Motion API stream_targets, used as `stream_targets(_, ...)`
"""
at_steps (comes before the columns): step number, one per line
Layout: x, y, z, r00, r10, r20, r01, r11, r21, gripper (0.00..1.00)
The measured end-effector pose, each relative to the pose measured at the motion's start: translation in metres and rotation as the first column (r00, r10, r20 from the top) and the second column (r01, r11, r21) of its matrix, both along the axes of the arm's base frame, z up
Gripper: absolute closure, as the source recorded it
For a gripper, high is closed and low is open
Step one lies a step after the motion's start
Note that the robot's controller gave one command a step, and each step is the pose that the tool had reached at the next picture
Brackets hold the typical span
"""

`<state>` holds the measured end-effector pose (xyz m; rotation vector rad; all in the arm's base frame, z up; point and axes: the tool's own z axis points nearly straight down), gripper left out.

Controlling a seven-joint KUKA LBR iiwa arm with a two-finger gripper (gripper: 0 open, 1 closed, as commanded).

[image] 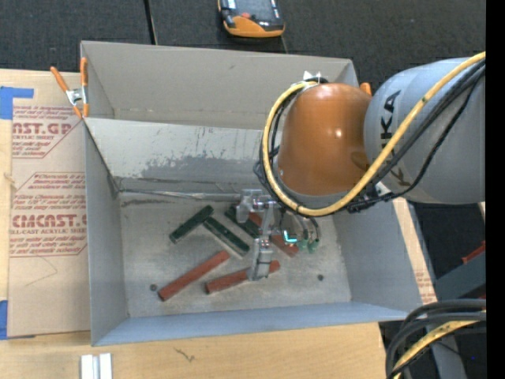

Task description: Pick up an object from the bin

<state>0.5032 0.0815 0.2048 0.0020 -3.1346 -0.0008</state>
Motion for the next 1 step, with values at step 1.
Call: stream_targets(1, 0.0018, -0.0004, 0.0036, 1.000, -0.001, 0.008, 0.001, 1.000, 0.001, 0.00)
